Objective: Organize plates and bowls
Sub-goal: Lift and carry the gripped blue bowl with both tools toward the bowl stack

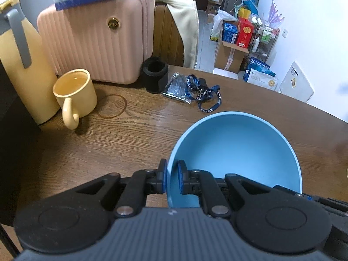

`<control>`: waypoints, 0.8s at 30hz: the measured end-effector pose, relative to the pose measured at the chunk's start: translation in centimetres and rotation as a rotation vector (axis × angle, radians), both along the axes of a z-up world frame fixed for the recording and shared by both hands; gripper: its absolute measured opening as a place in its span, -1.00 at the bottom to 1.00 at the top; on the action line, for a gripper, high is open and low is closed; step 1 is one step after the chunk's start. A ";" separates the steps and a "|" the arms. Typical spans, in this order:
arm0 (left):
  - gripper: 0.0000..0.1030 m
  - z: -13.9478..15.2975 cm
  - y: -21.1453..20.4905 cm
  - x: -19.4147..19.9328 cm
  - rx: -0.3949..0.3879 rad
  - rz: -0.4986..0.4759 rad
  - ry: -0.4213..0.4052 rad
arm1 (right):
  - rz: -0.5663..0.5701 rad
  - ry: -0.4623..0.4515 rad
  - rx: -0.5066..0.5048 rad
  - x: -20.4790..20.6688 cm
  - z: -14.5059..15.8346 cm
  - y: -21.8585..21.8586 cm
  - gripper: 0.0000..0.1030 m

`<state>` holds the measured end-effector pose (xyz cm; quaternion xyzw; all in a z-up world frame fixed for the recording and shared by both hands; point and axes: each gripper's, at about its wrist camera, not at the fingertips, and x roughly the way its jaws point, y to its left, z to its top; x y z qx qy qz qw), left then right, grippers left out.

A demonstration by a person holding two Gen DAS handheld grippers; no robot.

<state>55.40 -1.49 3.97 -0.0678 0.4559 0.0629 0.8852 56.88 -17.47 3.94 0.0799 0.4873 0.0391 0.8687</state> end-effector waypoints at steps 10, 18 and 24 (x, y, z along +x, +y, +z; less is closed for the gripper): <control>-0.79 2.6 -0.8 -3.0 0.007 -0.008 -0.036 | -0.010 -0.035 0.003 -3.1 2.4 -0.8 -0.85; -0.79 4.3 -1.8 -5.5 0.014 -0.022 -0.062 | -0.021 -0.058 -0.002 -5.6 4.1 -1.6 -0.85; -0.79 5.5 -2.5 -7.3 0.012 -0.029 -0.079 | -0.026 -0.076 -0.006 -7.5 5.3 -2.3 -0.85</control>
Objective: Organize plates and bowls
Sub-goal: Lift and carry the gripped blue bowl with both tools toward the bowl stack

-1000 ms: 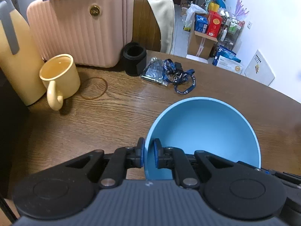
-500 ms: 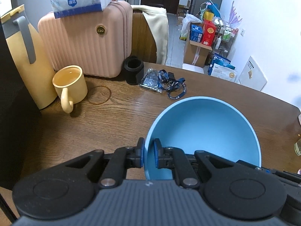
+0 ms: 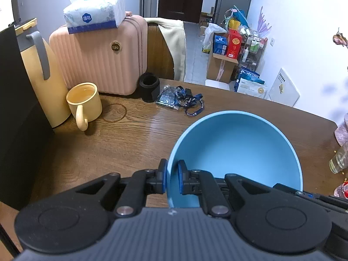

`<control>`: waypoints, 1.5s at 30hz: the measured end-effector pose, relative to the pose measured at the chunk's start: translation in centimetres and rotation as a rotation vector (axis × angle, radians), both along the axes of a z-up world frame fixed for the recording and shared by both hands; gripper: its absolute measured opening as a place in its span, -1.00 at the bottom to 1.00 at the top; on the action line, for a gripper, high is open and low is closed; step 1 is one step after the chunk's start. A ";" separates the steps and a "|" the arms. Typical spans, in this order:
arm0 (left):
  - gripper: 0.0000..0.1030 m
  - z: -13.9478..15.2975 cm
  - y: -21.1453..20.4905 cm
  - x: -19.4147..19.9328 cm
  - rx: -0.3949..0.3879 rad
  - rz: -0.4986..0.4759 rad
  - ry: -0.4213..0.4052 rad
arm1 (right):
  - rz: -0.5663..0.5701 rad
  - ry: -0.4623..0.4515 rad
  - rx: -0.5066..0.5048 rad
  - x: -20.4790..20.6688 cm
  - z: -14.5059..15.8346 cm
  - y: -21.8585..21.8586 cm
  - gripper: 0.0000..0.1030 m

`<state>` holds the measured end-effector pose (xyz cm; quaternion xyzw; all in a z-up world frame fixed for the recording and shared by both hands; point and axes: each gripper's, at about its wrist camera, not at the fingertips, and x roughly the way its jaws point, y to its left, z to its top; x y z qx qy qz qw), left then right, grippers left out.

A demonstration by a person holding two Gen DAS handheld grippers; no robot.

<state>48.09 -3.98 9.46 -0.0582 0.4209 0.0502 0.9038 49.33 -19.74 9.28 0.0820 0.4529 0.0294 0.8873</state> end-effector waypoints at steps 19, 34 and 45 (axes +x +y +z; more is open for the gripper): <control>-0.79 2.2 -4.1 -6.3 0.015 -0.064 -0.041 | -0.060 -0.048 -0.007 -7.3 2.5 -3.6 -0.85; -0.79 0.4 -7.8 -9.9 -0.001 -0.134 -0.019 | -0.127 -0.033 -0.016 -12.2 0.9 -7.6 -0.85; -0.79 -2.6 -9.9 -10.6 -0.011 -0.163 0.028 | -0.161 0.017 -0.006 -13.6 -2.6 -10.1 -0.85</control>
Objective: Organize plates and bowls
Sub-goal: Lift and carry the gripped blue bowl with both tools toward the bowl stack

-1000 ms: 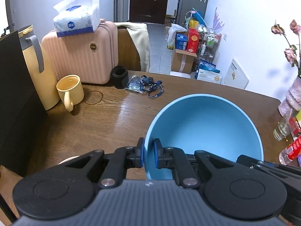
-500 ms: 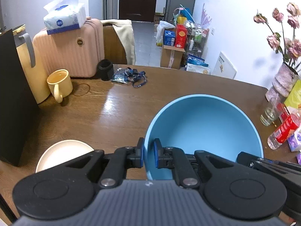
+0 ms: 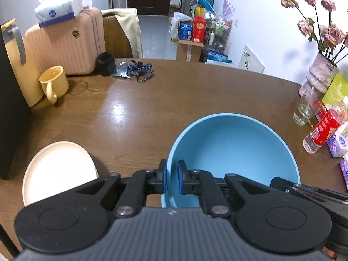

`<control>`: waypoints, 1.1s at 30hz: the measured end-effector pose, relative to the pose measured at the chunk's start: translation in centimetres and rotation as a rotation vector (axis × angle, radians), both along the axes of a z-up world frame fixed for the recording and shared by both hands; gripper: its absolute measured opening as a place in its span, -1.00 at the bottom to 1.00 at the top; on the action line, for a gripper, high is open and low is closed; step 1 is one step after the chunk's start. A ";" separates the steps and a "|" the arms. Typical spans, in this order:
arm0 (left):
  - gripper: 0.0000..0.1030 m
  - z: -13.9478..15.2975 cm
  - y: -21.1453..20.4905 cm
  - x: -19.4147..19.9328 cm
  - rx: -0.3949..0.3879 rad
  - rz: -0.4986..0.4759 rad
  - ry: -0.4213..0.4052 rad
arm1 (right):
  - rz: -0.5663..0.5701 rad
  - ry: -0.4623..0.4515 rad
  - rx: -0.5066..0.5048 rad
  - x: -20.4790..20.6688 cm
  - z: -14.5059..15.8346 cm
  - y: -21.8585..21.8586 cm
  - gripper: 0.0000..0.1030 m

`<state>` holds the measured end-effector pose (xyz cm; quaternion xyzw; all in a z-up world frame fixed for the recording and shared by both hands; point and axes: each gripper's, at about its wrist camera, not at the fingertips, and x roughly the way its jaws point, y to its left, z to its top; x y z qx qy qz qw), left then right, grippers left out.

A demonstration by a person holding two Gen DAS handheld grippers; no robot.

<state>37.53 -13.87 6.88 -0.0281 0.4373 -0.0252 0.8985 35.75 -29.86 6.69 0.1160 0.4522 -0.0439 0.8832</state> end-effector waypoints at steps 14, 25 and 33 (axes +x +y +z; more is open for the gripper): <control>-0.79 -2.4 -0.9 0.1 0.018 0.003 0.032 | 0.000 0.040 0.018 0.2 -3.4 -0.8 -0.85; -0.79 -3.8 -0.7 0.6 0.043 0.001 0.047 | 0.018 0.058 0.009 0.9 -5.4 -0.1 -0.85; -0.79 -4.5 -0.8 0.9 0.051 -0.001 0.056 | 0.026 0.055 -0.011 1.1 -5.6 0.2 -0.85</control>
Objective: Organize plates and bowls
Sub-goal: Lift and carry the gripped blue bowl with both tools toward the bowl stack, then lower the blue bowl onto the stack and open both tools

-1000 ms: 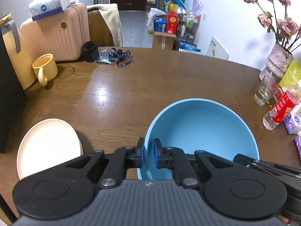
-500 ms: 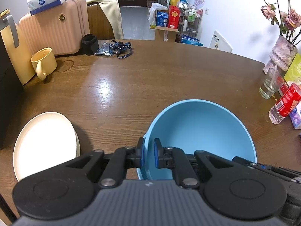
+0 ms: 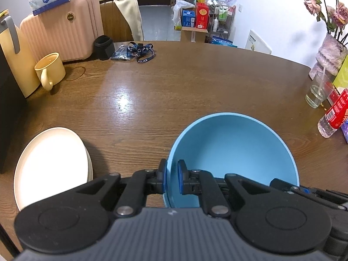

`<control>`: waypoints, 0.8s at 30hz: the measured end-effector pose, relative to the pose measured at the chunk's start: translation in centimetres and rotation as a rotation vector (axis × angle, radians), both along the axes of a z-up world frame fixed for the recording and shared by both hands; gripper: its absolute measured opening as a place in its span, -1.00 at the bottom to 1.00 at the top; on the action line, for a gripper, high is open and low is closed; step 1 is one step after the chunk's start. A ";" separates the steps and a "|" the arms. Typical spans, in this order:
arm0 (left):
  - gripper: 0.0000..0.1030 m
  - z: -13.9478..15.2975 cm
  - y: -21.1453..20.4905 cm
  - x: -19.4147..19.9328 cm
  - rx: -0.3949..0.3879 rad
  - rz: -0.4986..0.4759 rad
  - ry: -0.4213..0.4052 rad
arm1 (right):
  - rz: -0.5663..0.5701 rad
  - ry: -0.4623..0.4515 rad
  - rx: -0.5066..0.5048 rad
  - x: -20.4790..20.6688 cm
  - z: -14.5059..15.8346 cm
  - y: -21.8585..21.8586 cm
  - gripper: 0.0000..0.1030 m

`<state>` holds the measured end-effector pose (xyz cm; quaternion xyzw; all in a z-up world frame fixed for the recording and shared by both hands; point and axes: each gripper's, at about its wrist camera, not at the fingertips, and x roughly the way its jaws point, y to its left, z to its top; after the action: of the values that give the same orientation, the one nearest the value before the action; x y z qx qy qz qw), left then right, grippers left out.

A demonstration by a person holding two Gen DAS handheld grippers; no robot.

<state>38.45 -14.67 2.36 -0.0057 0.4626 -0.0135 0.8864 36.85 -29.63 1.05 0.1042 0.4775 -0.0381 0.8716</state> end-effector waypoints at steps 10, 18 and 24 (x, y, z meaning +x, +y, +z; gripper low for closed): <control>-0.79 -0.9 -0.3 0.3 0.011 0.002 0.006 | 0.003 0.002 -0.020 0.3 -0.6 0.4 -0.85; -0.73 -0.9 -0.6 0.1 0.013 -0.011 -0.009 | 0.017 -0.001 -0.023 0.4 -0.7 0.5 -0.73; 0.08 -0.4 -0.6 -0.5 0.020 -0.013 -0.042 | 0.027 -0.019 -0.038 0.1 -0.4 0.7 -0.40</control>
<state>37.95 -15.25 1.95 0.0065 0.4442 -0.0146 0.8958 36.93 -28.97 0.62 0.0816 0.4697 -0.0345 0.8784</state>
